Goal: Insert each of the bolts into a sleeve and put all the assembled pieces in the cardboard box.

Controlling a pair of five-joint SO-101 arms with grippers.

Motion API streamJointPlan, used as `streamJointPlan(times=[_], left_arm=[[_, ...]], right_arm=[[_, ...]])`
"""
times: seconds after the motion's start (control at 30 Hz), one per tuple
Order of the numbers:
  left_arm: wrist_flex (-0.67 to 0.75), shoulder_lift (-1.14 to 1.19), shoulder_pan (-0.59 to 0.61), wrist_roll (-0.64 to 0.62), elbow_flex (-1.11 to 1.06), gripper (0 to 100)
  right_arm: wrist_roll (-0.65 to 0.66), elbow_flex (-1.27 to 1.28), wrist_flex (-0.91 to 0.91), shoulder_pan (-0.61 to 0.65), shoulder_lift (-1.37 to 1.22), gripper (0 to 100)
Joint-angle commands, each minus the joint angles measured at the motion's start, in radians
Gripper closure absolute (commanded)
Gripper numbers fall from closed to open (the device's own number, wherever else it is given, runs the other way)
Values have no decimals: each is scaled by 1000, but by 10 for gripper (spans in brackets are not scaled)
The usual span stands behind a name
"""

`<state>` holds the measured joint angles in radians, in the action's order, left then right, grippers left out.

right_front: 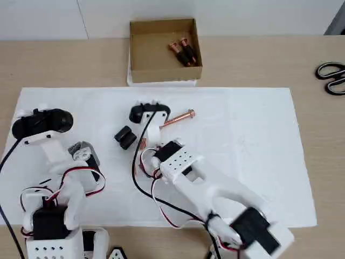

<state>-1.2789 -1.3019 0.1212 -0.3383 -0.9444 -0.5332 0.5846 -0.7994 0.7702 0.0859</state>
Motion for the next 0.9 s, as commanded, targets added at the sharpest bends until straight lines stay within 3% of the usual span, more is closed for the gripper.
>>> streamJointPlan(times=[0.0,0.23,0.37,0.47,0.63,0.87], left_arm=[[-2,-8,-2,5,35,995],[3,-9,-2,5,35,995],[40,-9,-5,5,41,995],[29,-2,-80,21,44,995],[-32,3,-305,109,44,995],[-72,299,-319,109,196,995]], right_arm=[[-3,-46,4,-7,159,995],[49,-44,-122,-21,404,995],[135,-44,-130,-113,553,994],[183,-38,-125,-229,645,994],[190,-3,-125,-407,757,992],[210,58,-125,-463,1015,991]])
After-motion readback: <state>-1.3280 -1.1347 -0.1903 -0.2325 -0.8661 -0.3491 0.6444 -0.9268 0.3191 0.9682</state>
